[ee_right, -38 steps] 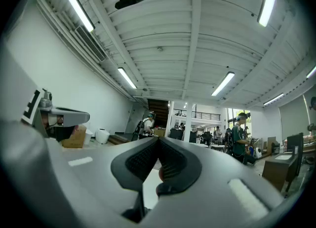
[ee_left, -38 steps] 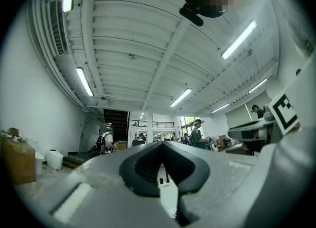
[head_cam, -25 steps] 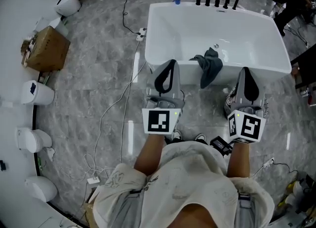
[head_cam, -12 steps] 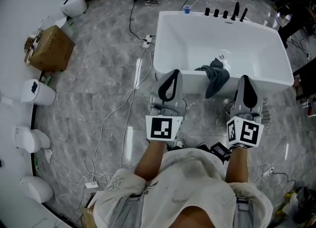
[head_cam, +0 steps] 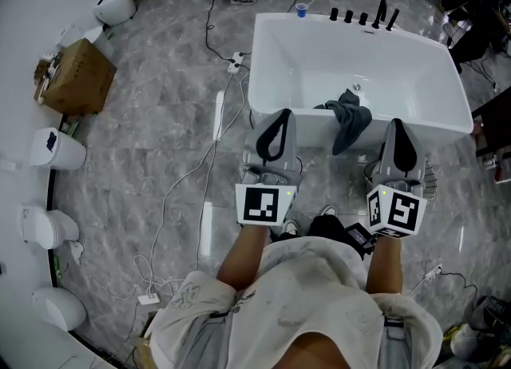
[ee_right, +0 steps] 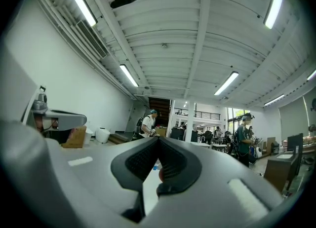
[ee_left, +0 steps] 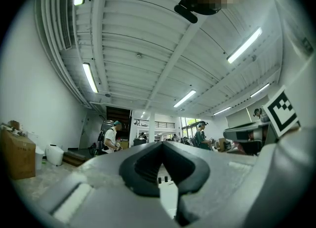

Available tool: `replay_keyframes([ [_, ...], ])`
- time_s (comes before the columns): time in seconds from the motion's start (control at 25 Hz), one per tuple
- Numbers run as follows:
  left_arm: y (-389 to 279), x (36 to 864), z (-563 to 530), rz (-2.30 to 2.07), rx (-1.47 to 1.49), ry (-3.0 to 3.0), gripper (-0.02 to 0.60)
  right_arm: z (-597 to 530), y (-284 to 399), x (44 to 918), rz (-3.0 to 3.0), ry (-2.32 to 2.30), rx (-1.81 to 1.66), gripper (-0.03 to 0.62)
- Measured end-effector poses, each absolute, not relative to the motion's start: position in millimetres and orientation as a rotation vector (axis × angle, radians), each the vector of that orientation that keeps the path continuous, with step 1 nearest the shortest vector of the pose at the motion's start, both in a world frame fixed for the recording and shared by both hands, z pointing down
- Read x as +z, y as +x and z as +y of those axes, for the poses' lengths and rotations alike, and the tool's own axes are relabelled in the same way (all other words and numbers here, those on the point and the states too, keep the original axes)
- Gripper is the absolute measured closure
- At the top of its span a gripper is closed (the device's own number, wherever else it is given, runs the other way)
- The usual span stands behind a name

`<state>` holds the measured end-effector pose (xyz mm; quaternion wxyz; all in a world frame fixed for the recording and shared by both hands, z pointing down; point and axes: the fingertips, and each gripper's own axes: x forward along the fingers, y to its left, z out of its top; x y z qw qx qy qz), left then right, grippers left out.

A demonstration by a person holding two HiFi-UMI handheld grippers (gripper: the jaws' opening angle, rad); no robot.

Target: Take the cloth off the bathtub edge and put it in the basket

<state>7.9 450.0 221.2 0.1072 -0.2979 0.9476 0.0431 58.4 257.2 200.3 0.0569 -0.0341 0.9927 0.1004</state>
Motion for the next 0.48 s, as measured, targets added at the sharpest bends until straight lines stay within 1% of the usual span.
replay_keyframes([
  [0.48, -10, 221, 442, 2.784, 0.120, -0.873, 0.581, 253, 40, 205, 3.011, -0.100, 0.333, 0.591],
])
